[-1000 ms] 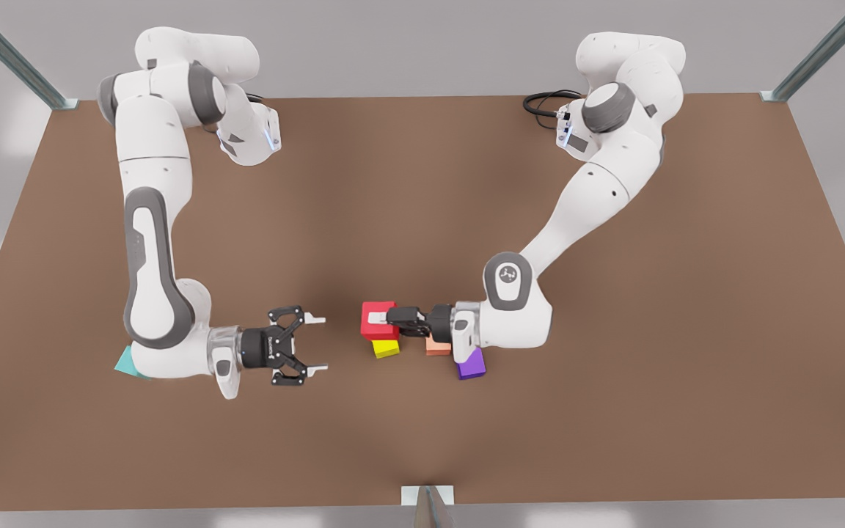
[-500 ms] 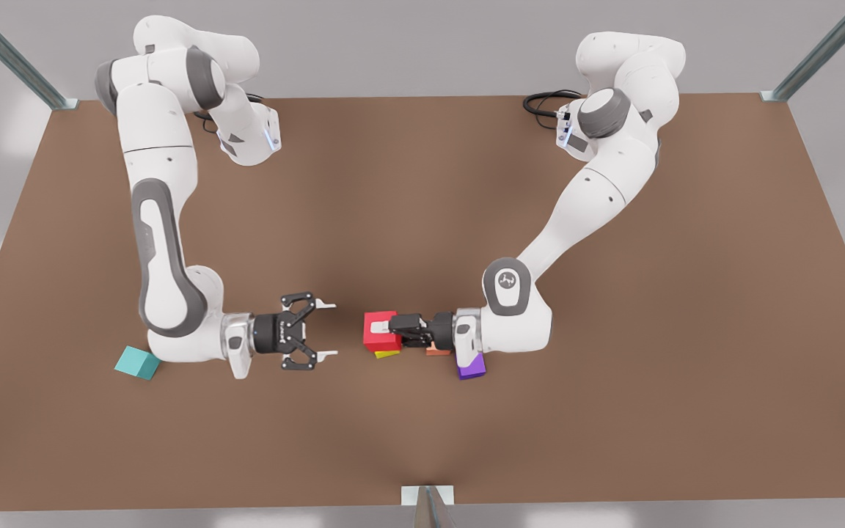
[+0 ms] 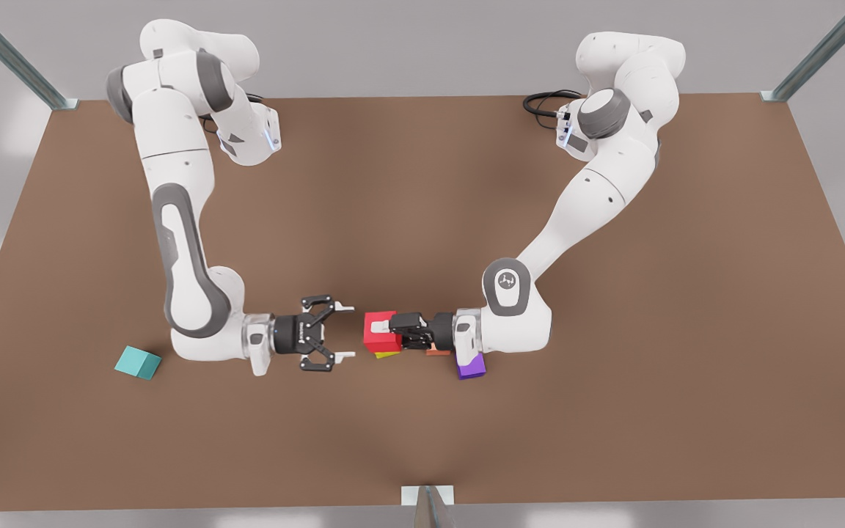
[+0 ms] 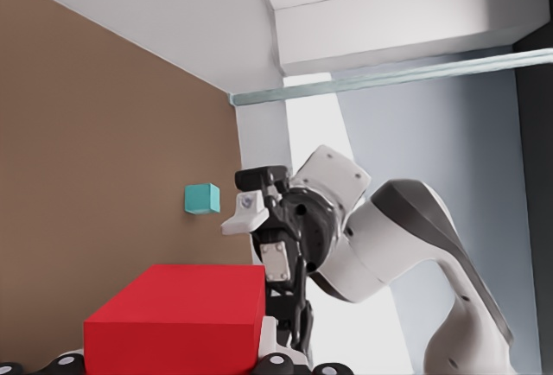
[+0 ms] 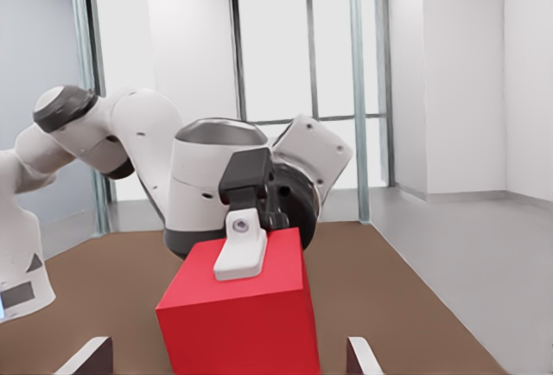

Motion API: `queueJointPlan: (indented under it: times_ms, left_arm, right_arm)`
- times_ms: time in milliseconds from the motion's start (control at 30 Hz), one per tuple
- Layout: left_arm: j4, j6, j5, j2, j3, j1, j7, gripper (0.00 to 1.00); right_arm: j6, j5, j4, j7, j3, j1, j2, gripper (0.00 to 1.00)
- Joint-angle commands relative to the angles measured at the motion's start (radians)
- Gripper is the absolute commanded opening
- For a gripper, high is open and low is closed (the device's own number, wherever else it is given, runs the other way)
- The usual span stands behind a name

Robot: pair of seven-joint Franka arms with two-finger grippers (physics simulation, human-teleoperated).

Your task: Pick up red wooden cube and pass to hand red wooden cube and place in blue wooden cube

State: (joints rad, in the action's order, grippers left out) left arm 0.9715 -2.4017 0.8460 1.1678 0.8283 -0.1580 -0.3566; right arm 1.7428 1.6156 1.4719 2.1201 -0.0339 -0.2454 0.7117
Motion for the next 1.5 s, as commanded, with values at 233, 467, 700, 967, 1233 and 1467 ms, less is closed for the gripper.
queueJointPlan:
  times_ms: [233, 467, 700, 967, 1233, 1467]
  left_arm:
    - [0.001, 0.007, 0.019, -0.002, 0.002, 0.000, -0.114, 0.54]
    - [-0.001, 0.004, 0.019, 0.000, 0.002, 0.000, -0.116, 0.54]
    - [-0.001, 0.004, 0.019, 0.001, 0.002, 0.000, -0.114, 0.54]
    - [-0.001, 0.004, 0.019, 0.004, 0.002, -0.002, -0.116, 0.54]
    - [-0.001, -0.002, 0.019, 0.004, 0.002, -0.002, -0.116, 0.54]
    - [-0.001, -0.002, 0.019, 0.004, 0.002, 0.000, -0.116, 0.54]
  right_arm:
    - [0.031, 0.015, -0.007, 0.095, 0.000, -0.012, 0.003, 1.00]
    - [0.031, 0.036, -0.005, 0.093, 0.000, -0.018, 0.005, 1.00]
    - [0.031, 0.056, -0.005, 0.089, 0.000, -0.028, 0.009, 1.00]
    - [0.032, 0.070, -0.005, 0.077, 0.002, -0.035, 0.011, 1.00]
    - [0.038, 0.093, -0.031, 0.052, 0.002, -0.043, 0.029, 1.00]
    - [0.052, 0.099, -0.051, 0.035, 0.008, -0.054, 0.032, 1.00]
